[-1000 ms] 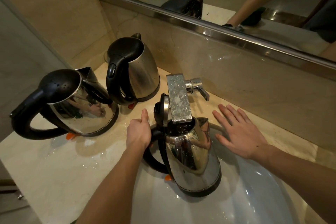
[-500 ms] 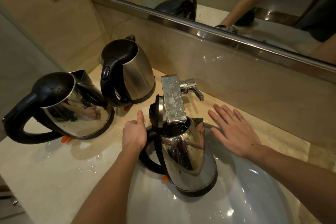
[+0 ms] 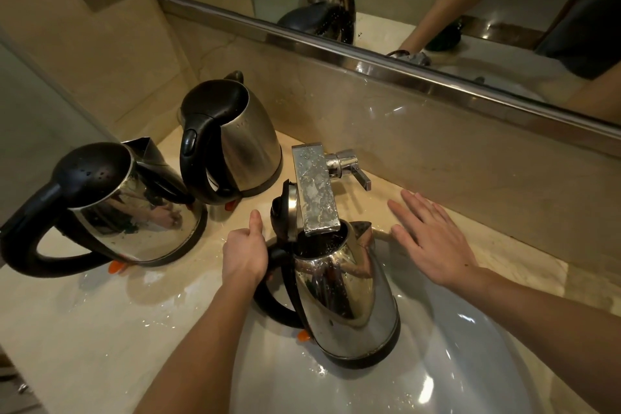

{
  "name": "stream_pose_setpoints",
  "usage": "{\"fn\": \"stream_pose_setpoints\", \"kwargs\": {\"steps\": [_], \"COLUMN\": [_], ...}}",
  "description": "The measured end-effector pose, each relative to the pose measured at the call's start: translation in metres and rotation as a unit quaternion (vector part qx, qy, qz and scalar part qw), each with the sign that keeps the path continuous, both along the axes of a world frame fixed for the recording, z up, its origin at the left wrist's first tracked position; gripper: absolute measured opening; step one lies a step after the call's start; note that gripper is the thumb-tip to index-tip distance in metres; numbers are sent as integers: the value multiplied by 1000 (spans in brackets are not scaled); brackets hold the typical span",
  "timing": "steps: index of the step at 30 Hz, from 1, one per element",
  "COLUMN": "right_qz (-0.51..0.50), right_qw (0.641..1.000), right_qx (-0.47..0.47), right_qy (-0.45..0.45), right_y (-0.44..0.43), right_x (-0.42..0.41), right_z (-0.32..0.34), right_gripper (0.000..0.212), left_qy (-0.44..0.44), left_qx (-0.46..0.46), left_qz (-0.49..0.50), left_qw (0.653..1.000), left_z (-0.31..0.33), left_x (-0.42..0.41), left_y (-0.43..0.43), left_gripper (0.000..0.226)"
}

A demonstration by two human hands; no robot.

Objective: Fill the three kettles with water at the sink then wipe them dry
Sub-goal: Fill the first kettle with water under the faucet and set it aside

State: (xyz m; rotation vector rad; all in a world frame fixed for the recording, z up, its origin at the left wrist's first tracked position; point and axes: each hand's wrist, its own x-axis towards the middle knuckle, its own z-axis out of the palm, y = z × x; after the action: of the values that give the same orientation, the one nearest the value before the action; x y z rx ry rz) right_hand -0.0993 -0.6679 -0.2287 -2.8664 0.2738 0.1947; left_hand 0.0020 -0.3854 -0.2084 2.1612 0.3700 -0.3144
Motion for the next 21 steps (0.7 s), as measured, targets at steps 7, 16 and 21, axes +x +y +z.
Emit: {"fn": "stream_pose_setpoints", "kwargs": {"steps": [7, 16, 21], "right_qz": [-6, -14, -14], "right_qw": [999, 998, 996], "right_qx": [-25, -57, -79], "right_qy": [-25, -34, -26], "right_y": [-2, -1, 0], "right_x": [10, 13, 13], "right_z": [7, 3, 3], "right_gripper": [69, 60, 58], "left_qy": [-4, -3, 2], "left_qx": [9, 6, 5], "left_qz": [-4, 0, 1], "left_qw": [1000, 1000, 1000], "left_z": [0, 0, -1], "left_x": [-1, 0, 0], "left_y": [0, -1, -1], "left_gripper": [59, 58, 58]}}
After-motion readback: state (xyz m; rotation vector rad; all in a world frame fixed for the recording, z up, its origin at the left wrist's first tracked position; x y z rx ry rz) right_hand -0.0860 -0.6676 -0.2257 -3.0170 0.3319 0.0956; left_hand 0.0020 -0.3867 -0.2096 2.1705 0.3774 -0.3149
